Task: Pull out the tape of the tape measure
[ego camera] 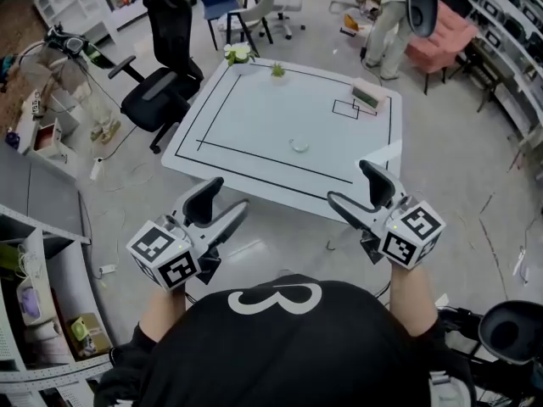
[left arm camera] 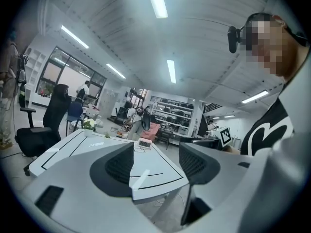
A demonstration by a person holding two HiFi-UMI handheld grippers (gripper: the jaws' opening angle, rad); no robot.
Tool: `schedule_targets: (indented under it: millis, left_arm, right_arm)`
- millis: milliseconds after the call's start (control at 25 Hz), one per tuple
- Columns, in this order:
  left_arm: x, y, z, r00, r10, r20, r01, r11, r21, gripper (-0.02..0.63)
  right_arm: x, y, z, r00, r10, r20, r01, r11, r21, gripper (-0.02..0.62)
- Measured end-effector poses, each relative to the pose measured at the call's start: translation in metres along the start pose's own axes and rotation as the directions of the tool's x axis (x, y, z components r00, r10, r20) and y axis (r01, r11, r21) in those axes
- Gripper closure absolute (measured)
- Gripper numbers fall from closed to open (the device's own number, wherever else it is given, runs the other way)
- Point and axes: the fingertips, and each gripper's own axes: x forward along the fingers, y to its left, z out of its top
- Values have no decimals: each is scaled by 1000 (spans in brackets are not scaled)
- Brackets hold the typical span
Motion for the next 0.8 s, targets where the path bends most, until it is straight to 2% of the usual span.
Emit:
schedule_targets:
  millis: [160, 400, 800]
  left_arm:
    - [29, 18, -10, 999, -6, -38, 5, 1000, -15, 327]
    - [50, 42, -30, 996, 31, -80, -29, 999, 15, 327]
    - [63, 67, -58, 992, 49, -117, -56, 997, -58, 327]
  right_arm:
    - [19, -28, -15, 999, -2, -45, 2, 1000, -4, 189]
    - [44, -52, -50, 989, -13, -144, 14, 1000, 3, 189]
    - [82, -70, -91, 962, -43, -268, 29, 998, -53, 193]
